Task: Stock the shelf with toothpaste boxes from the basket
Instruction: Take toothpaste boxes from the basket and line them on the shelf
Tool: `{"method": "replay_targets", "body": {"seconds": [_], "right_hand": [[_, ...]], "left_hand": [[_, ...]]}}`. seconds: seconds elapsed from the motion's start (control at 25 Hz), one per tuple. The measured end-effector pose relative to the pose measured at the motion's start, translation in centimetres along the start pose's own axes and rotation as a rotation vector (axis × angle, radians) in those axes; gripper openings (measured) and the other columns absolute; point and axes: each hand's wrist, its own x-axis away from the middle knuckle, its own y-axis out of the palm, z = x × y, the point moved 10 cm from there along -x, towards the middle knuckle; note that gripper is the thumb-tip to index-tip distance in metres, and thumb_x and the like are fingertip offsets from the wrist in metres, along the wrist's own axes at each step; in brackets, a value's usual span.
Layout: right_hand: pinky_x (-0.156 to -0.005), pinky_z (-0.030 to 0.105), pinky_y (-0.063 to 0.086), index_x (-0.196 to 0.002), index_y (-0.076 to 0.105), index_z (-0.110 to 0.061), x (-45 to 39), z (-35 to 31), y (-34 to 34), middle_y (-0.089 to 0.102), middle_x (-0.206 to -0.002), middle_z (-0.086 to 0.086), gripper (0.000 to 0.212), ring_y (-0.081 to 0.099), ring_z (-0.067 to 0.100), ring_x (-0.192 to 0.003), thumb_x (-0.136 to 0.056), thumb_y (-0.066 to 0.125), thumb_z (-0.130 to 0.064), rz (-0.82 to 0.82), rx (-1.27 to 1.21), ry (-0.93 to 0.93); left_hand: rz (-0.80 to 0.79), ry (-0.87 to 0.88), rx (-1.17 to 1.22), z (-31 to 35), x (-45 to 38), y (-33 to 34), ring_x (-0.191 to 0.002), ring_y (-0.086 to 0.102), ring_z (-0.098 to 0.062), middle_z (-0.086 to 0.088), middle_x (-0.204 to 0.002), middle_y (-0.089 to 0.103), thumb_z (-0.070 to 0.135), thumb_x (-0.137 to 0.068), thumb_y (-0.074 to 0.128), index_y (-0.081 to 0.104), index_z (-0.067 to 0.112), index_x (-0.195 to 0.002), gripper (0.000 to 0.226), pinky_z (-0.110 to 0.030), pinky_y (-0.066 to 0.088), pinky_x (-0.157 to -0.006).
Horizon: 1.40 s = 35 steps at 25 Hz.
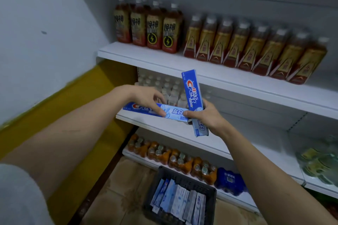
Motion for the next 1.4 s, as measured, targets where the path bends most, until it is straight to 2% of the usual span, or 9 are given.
{"method": "replay_targets", "body": {"seconds": [0.12,0.28,0.4,0.52,0.72,0.96,1.08,1.24,1.4], "right_hand": [[-0.072,0.032,0.06,-0.112,0.055,-0.018,1.2,-1.3,3.9,0.072,-0.105,0.003,0.05,0.072,0.019,-0.089,-0.073,0.086,-0.025,-0.037,0.048,-0.024],[-0.065,0.033,0.061,-0.11,0.056,-0.021,2.6,-3.8,6.6,0.072,-0.101,0.001,0.04,0.073,0.02,-0.082,-0.081,0.077,-0.038,0.009,0.076,-0.038],[-0.075,0.039,0.06,-0.113,0.053,-0.02,2.6,-8.3,6.6,0.071,-0.104,0.002,0.044,0.072,0.021,-0.084,-0.087,0.063,-0.054,0.076,0.166,-0.08],[-0.068,0.037,0.058,-0.11,0.048,-0.019,2.2,-14.1,5.3,0.07,-0.101,0.005,0.043,0.071,0.021,-0.075,-0.089,0.062,-0.053,0.106,0.194,-0.119],[-0.074,0.042,0.06,-0.106,0.059,-0.02,1.4,-24.7,1.5,0.072,-0.098,0.004,0.036,0.073,0.021,-0.075,-0.082,0.074,-0.042,0.141,0.323,-0.299],[-0.064,0.026,0.053,-0.112,0.059,-0.024,-0.6,-34.6,-5.0,0.07,-0.097,-0.006,0.04,0.07,0.013,-0.078,-0.081,0.076,-0.043,0.226,0.449,-0.421],[-0.064,0.028,0.052,-0.114,0.055,-0.023,-2.5,-39.1,-8.0,0.072,-0.098,-0.003,0.045,0.07,0.016,-0.076,-0.081,0.075,-0.045,0.256,0.489,-0.477],[-0.076,0.042,0.058,-0.114,0.056,-0.023,-5.5,-43.7,-10.8,0.072,-0.102,0.004,0.049,0.072,0.026,-0.083,-0.077,0.078,-0.047,0.269,0.569,-0.523],[-0.072,0.037,0.059,-0.114,0.056,-0.022,-8.5,-46.9,-11.9,0.074,-0.098,0.003,0.049,0.072,0.022,-0.077,-0.078,0.076,-0.048,0.247,0.652,-0.534]], "left_hand": [[0.029,0.096,0.025,-1.0,1.6,2.3,-0.094,0.061,-0.008,0.01,-0.111,0.061,0.05,-0.082,0.071,0.056,0.034,-0.126,0.05,-0.024,0.05,-0.079],[0.056,0.146,0.047,-3.7,4.4,0.7,-0.097,0.062,-0.012,0.007,-0.113,0.063,0.052,-0.081,0.071,0.055,0.037,-0.129,0.053,-0.028,0.052,-0.082],[0.115,0.152,-0.013,-5.0,6.6,-3.7,-0.096,0.064,-0.016,0.008,-0.108,0.066,0.052,-0.08,0.072,0.058,0.037,-0.126,0.05,-0.032,0.052,-0.082],[0.192,0.159,-0.028,-5.3,8.6,-9.3,-0.094,0.062,-0.011,0.012,-0.107,0.064,0.05,-0.082,0.072,0.057,0.036,-0.126,0.049,-0.027,0.047,-0.075],[0.372,0.197,-0.022,-3.6,11.4,-20.5,-0.089,0.062,-0.004,0.015,-0.101,0.065,0.043,-0.084,0.073,0.061,0.034,-0.123,0.042,-0.02,0.047,-0.071],[0.598,0.206,-0.027,0.0,13.5,-33.4,-0.098,0.065,-0.013,0.007,-0.111,0.068,0.046,-0.079,0.076,0.061,0.042,-0.114,0.038,-0.035,0.048,-0.094],[0.656,0.162,-0.038,1.8,13.2,-37.6,-0.105,0.061,-0.02,0.002,-0.119,0.061,0.049,-0.077,0.075,0.057,0.04,-0.123,0.05,-0.039,0.044,-0.1],[0.72,0.108,-0.085,3.2,12.4,-41.7,-0.1,0.059,-0.023,-0.002,-0.12,0.057,0.047,-0.082,0.072,0.053,0.037,-0.133,0.055,-0.036,0.043,-0.09],[0.752,0.094,-0.084,2.9,11.4,-45.2,-0.086,0.067,-0.018,0.001,-0.113,0.065,0.046,-0.083,0.071,0.055,0.036,-0.127,0.048,-0.031,0.05,-0.075]]}}
